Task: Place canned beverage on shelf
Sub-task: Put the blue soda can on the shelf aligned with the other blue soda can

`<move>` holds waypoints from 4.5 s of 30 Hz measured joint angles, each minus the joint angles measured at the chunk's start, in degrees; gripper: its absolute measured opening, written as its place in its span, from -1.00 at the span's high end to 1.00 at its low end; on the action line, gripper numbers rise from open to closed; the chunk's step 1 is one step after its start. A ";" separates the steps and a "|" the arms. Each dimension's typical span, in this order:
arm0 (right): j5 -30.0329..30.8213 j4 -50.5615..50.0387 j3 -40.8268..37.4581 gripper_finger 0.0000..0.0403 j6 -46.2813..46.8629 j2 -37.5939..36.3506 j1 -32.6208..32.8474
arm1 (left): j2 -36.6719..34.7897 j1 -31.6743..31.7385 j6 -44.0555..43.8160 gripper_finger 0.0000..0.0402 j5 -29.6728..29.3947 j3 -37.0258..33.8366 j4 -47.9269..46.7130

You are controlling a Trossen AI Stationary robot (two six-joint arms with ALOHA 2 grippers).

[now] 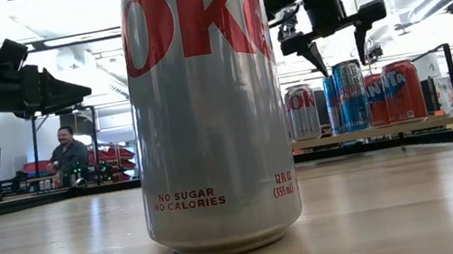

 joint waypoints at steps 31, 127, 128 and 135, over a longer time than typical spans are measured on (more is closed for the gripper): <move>0.74 2.80 -2.32 -0.35 0.24 0.00 -0.15 | -0.01 0.00 0.01 -0.98 -0.01 0.00 -0.01; -3.56 18.36 -6.25 -0.16 -39.26 -5.42 -0.25 | -0.01 0.02 0.01 -0.98 -0.01 -0.02 0.00; -3.62 18.77 -6.25 -0.16 -39.26 -5.42 -0.24 | -0.01 0.01 0.00 -0.98 -0.02 0.00 0.00; -5.14 20.56 -6.34 -0.16 -41.16 -5.42 -0.22 | -0.01 0.01 0.02 -0.98 -0.02 -0.01 0.00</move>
